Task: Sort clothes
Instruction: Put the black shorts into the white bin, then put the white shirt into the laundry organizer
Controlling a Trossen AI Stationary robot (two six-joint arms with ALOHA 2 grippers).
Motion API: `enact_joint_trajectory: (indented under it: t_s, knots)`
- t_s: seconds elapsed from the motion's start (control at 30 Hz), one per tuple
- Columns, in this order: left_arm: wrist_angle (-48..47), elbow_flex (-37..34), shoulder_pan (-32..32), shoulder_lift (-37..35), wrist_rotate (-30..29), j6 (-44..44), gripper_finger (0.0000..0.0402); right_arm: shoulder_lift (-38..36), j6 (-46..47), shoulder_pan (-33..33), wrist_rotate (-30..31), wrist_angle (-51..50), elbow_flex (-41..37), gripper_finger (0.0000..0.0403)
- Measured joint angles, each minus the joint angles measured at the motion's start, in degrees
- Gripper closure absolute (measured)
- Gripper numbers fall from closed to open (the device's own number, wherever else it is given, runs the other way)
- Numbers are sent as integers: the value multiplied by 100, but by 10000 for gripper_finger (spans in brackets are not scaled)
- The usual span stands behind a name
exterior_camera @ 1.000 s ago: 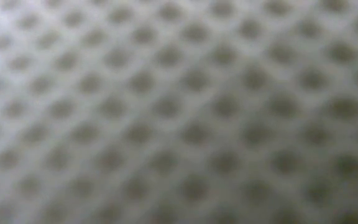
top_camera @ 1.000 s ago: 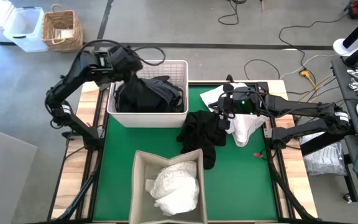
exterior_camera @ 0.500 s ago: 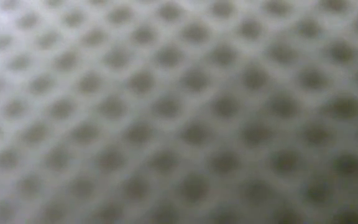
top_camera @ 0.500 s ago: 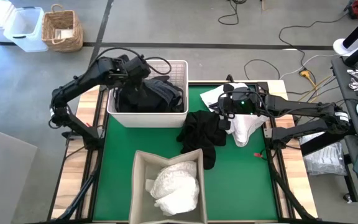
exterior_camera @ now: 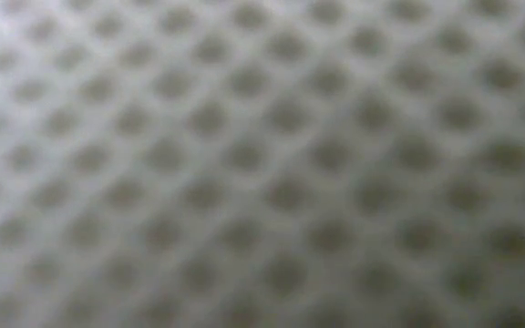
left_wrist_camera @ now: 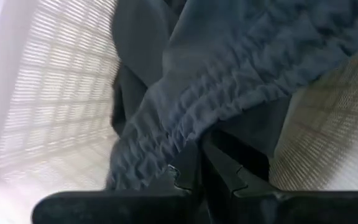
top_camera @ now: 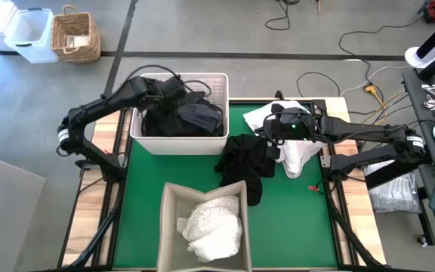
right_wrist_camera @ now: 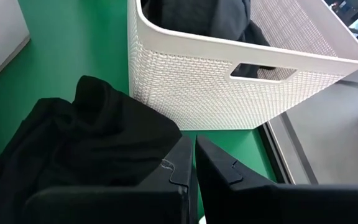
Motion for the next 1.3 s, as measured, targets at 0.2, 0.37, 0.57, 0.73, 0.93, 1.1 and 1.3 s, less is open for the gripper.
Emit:
enact_joint_trajectory:
  t_s: [0.2,0.37,0.57,0.73,0.93,1.1,1.3]
  knots:
    - [244,-483,-2,2,17,-181,402,0,0,0,0,1,-10,390]
    - [250,-400,-4,-26,15,-266,402,0,0,0,0,3,-10,390]
    - [254,24,-4,-160,-2,-308,401,0,0,0,0,7,-10,390]
    - [273,308,-6,-326,-200,-310,401,0,0,0,0,10,-10,390]
    - [777,317,-157,-802,-312,-192,401,0,-8,-2,0,45,-10,390]
    - [1445,69,-587,-1369,-312,-10,401,0,-72,-2,-14,57,-10,390]
    - [2259,-585,-1338,-1991,-311,89,401,0,-250,-4,-597,431,-53,390]
